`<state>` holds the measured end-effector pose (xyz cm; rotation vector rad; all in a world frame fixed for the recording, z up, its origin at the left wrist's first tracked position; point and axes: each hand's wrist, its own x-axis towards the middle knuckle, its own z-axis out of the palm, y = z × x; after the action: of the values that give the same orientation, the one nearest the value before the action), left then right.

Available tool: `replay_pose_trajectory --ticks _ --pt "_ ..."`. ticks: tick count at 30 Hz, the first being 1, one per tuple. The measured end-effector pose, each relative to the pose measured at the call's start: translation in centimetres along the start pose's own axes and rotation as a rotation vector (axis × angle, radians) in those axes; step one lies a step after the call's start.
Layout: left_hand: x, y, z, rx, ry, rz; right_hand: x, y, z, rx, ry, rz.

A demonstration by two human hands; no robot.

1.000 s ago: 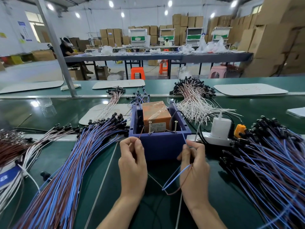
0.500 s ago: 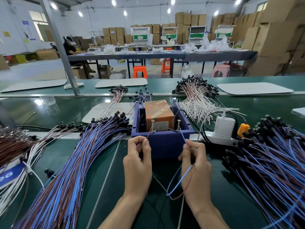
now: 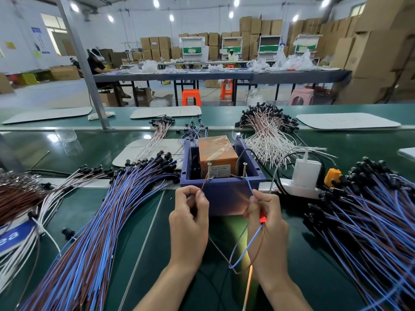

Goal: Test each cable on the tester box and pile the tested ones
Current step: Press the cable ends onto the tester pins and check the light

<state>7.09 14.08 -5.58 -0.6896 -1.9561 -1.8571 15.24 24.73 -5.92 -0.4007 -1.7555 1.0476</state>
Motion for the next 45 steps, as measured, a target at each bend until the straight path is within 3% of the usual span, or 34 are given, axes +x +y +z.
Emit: replay_pose_trajectory --ticks 28,45 --pt "0.0 0.2 -0.3 0.010 0.021 -0.004 0.1 -0.3 -0.4 0.016 -0.029 0.030" --pt "-1.4 1.3 -1.9 0.040 0.067 -0.073 -0.9 -2.0 -2.7 -0.055 0.067 0.056"
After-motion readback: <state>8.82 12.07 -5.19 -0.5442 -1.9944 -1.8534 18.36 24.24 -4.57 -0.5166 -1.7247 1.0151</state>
